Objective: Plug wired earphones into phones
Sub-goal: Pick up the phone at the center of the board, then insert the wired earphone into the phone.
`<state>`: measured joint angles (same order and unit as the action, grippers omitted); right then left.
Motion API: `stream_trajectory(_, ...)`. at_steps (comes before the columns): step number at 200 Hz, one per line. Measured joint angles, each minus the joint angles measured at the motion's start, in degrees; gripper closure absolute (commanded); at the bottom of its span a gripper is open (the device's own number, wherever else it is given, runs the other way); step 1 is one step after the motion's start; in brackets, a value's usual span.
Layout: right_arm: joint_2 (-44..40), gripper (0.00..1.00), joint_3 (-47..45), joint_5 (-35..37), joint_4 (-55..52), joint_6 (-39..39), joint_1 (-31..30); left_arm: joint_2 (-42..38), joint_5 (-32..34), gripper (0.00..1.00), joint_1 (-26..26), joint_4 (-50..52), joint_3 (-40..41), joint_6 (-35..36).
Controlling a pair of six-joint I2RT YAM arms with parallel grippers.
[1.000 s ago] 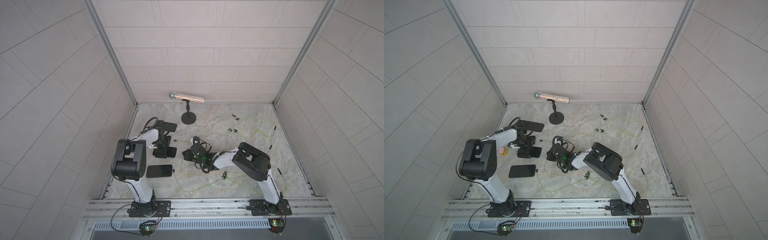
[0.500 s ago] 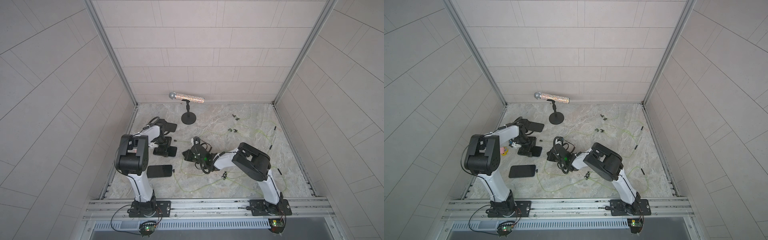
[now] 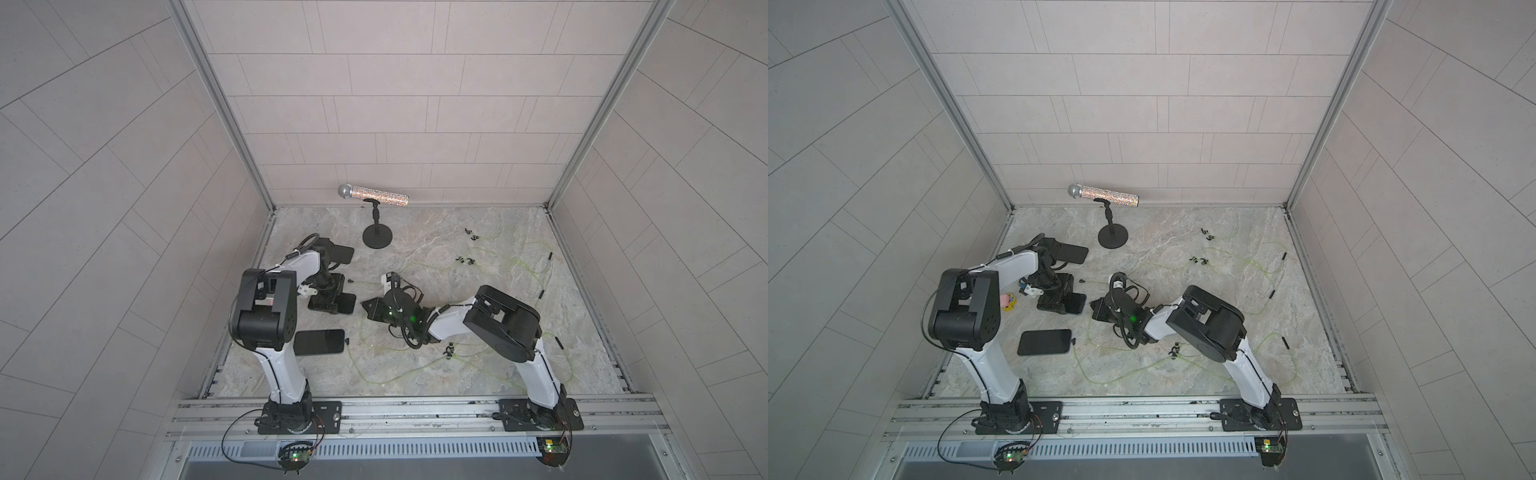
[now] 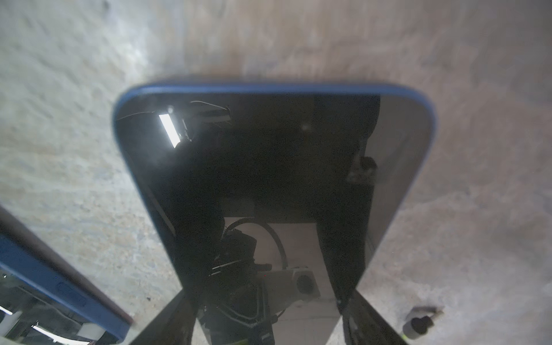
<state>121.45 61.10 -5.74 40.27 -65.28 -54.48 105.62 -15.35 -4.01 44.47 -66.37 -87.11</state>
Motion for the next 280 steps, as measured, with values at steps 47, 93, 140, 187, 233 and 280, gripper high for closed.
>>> stream_trajectory(47,0.13,1.00,0.00,-0.44,0.72,-1.25,0.00,-0.33,-3.43,0.34,0.42,1.29,-0.13,1.27)
stream_trajectory(93,0.98,1.00,0.00,-0.46,1.70,-2.58,0.00,-1.14,-4.81,0.34,0.94,1.70,-0.11,2.14)
stream_trajectory(140,1.25,1.00,-0.02,-0.52,2.91,-4.33,0.00,-1.60,-5.22,0.34,1.16,1.68,-0.11,2.32)
stream_trajectory(187,1.73,1.00,-0.28,-0.76,4.44,-5.29,0.00,-1.62,-5.20,0.35,1.38,1.68,-0.11,2.36)
stream_trajectory(233,1.73,1.00,-0.28,-1.18,4.87,-5.33,0.00,-2.25,-5.16,0.35,1.38,1.64,-0.11,2.34)
stream_trajectory(280,1.92,1.00,-0.28,-1.60,5.27,-5.35,0.00,-2.89,-5.18,0.35,1.40,1.49,-0.11,2.29)
